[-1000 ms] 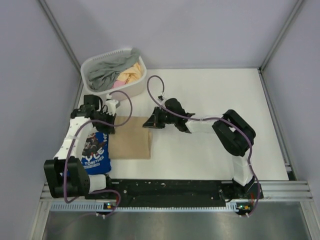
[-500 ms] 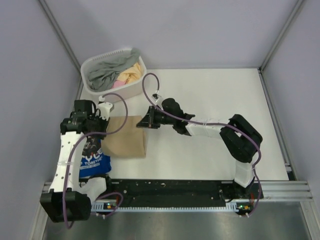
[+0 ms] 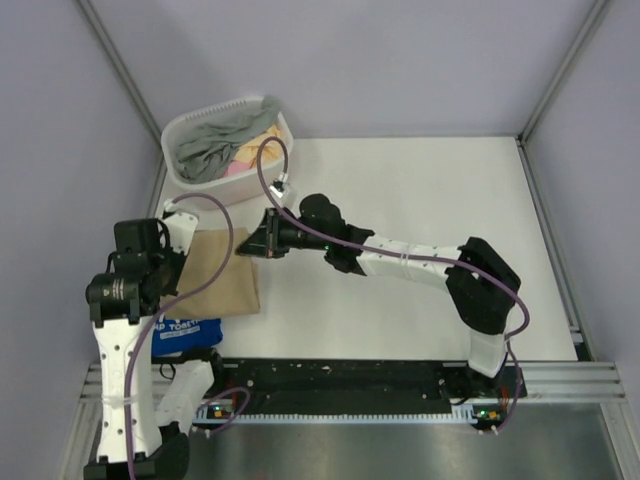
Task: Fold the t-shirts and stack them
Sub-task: Put the neatly folded tshirt into the corner of the board with both arms
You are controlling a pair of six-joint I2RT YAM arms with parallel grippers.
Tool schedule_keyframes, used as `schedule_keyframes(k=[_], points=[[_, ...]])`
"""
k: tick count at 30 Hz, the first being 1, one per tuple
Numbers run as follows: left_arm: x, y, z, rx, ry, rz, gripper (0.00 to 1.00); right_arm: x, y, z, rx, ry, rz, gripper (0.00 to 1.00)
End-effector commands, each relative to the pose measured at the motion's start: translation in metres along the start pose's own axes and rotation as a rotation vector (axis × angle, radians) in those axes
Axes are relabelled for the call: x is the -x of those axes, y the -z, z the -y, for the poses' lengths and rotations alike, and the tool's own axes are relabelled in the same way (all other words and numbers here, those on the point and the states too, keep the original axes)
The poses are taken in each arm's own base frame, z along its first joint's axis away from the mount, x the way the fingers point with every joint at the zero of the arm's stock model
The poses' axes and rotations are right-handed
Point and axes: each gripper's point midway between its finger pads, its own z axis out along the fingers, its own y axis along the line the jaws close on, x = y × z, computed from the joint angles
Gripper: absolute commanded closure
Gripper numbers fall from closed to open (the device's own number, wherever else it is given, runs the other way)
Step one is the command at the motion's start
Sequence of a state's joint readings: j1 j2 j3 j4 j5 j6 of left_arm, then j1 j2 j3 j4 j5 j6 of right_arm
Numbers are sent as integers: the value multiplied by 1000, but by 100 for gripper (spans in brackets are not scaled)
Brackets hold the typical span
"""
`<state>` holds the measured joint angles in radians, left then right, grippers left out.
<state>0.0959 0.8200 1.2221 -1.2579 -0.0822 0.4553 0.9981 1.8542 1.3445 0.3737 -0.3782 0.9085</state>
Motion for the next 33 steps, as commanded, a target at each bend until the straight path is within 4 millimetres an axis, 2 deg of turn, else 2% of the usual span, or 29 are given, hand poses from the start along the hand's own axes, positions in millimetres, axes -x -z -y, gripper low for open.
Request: schedule_keyframes(k=[1,5,7,14,18,23,28,33], points=[[-29,36,-30,189,-33,-87,100,16,-10,-66,139,46,55,100],[-47,47,-51,330,-47,-160,100,1,-32,-76,167,17,27,100],[-50,46,-60,392,-56,-182,100,-6,-44,-78,172,8,17,100],[-54,8,-65,416,-74,-266,100,-23,-83,-51,148,-50,3,100],[-68,3,-70,448,-75,-337,100,-32,-95,-43,132,-79,-13,100],[-86,1,-82,490,-57,-387,100,-40,-101,-40,118,-105,-25,100],[-104,-24,-95,471,-39,-450,100,-45,-111,-24,78,-120,-19,100],[-103,-54,-102,425,-29,-451,100,-51,-132,6,10,-96,-28,100]])
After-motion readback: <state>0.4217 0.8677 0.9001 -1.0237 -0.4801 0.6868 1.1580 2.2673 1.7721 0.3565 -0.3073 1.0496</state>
